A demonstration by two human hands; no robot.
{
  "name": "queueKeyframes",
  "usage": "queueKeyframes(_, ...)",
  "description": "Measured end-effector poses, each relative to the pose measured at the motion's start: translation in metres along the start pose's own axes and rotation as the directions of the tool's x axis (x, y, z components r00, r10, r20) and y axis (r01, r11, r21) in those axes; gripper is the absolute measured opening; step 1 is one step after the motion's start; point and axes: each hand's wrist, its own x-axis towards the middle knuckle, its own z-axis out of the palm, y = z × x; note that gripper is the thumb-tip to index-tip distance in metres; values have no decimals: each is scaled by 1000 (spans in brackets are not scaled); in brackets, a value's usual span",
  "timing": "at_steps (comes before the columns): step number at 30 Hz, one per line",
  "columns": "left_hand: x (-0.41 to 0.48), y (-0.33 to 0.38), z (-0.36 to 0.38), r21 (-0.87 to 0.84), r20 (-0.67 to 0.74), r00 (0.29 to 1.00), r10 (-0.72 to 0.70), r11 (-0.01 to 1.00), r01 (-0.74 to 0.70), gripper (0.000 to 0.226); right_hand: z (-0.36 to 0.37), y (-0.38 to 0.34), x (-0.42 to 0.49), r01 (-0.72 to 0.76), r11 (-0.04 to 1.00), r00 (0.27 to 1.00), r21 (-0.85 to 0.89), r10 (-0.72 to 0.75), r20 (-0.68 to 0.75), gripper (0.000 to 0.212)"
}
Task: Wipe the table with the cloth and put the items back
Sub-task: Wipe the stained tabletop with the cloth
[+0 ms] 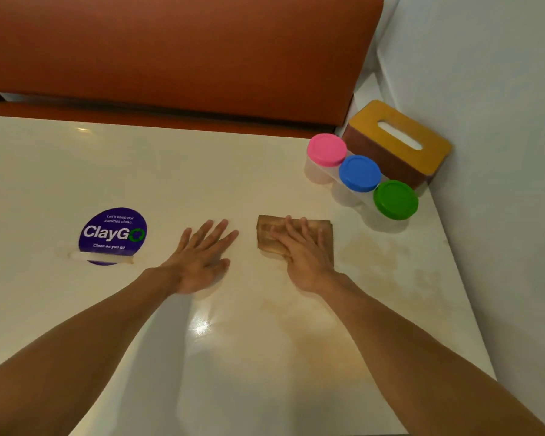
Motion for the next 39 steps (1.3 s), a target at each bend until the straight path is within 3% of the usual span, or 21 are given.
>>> queueKeyframes(7, 4, 4, -17, -251, 35, 999, -27, 967, 35, 52, 27, -36, -37, 152, 987, 988, 51, -152, 1, 69)
queueKeyframes(11, -2, 9, -23, -383, 13, 998, -61, 922, 62, 49, 46, -69, -73, 156, 962, 984, 224, -171, 50, 61)
queueKeyframes(16, -29, 8, -14, -573, -37, 994, -107, 817, 66, 46, 68, -110, -122, 142, 909, 976, 391, -194, 96, 49)
queueKeyframes(20, -66, 8, -7, -743, -112, 976, -185, 668, 42, 40, 83, -141, -156, 96, 878, 979, 469, -169, 116, 46)
queueKeyframes(27, -155, 16, 8, -878, -195, 918, -345, 479, -7, 33, 78, -167, -186, -41, 808, 983, 588, -73, 168, 44)
queueKeyframes(30, -194, 23, 21, -922, -146, 935, -324, 387, -10, 44, 56, -178, -184, -90, 623, 993, 777, -7, 121, 39)
queueKeyframes(32, -215, 28, 26, -924, -82, 973, -217, 381, 7, 61, 41, -196, -179, -133, 496, 988, 858, 0, 153, 34)
queueKeyframes(35, -233, 31, 23, -911, -49, 995, -87, 413, -9, 97, 32, -237, -167, -171, 399, 974, 901, -71, 217, 31)
queueKeyframes(37, -237, 28, 16, -917, -66, 993, -97, 398, -22, 106, 25, -258, -158, -229, 279, 953, 933, -130, 273, 27)
queueKeyframes(39, -239, 19, 6, -932, -65, 990, -122, 361, -17, 109, 15, -268, -148, -290, 137, 920, 947, -233, 316, 42)
